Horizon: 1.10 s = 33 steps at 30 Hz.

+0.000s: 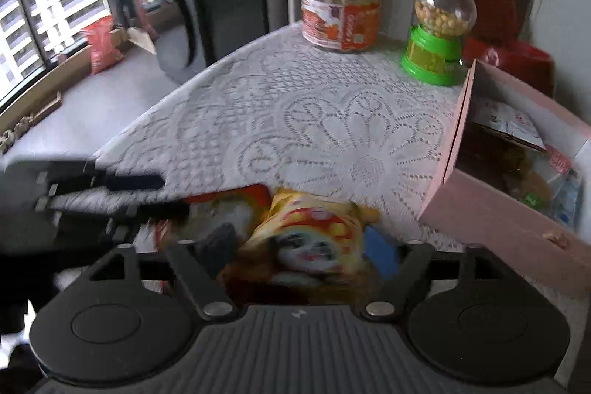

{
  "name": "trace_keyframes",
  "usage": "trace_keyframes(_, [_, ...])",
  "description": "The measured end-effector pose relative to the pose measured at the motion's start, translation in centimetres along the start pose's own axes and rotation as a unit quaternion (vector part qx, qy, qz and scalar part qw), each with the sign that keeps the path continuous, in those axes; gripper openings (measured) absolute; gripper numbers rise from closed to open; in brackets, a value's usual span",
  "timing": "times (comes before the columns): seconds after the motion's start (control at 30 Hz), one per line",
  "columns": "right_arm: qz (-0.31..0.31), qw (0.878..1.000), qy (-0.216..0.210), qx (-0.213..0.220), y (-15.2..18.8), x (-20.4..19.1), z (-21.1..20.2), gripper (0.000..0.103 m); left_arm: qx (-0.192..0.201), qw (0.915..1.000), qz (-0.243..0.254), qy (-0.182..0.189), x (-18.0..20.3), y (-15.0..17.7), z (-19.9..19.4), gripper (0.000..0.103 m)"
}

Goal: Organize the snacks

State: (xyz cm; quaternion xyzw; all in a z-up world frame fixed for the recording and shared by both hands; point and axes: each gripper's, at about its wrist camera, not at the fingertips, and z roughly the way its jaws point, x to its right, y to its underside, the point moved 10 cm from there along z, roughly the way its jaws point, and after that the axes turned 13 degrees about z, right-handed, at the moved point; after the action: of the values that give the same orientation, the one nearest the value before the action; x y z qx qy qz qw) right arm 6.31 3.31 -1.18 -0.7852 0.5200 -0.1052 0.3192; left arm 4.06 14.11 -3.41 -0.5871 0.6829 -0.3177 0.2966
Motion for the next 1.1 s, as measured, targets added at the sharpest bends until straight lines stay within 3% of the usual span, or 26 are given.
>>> trace_keyframes(0.1, [-0.008,0.999,-0.031,-0.01,1.6,-0.3,-0.3,0.083,-0.002,1.0,0.001,-0.004,0.0,-0.4,0.0,0.044])
trace_keyframes(0.23, [-0.017,0.999,-0.027,-0.008,2.7,-0.7,0.4,0.084,-0.002,1.0,0.004,-0.008,0.1,-0.7,-0.4,0.044])
trace_keyframes(0.5, [-0.007,0.999,-0.051,0.01,1.7,-3.8,2.9,0.087,-0.008,0.9994,-0.005,-0.032,-1.6,-0.7,-0.3,0.044])
trace_keyframes(0.57, [-0.025,0.998,-0.051,0.012,1.9,-5.0,3.3,0.092,-0.008,0.9992,-0.01,-0.038,-2.2,-0.7,-0.5,0.044])
trace_keyframes(0.77, [-0.118,0.993,-0.016,0.025,4.2,-6.9,3.5,0.093,-0.006,0.9989,-0.016,-0.044,-2.9,-0.7,-0.9,0.044])
trace_keyframes(0.97, [-0.115,0.993,-0.017,0.03,5.8,-5.7,0.9,0.079,-0.006,0.9992,-0.014,-0.038,-2.5,-0.8,-0.7,0.044])
trace_keyframes(1.1, [-0.099,0.995,-0.021,0.024,6.8,-4.3,-0.6,0.076,-0.008,0.9994,-0.008,-0.033,-1.8,-0.8,-0.5,0.044])
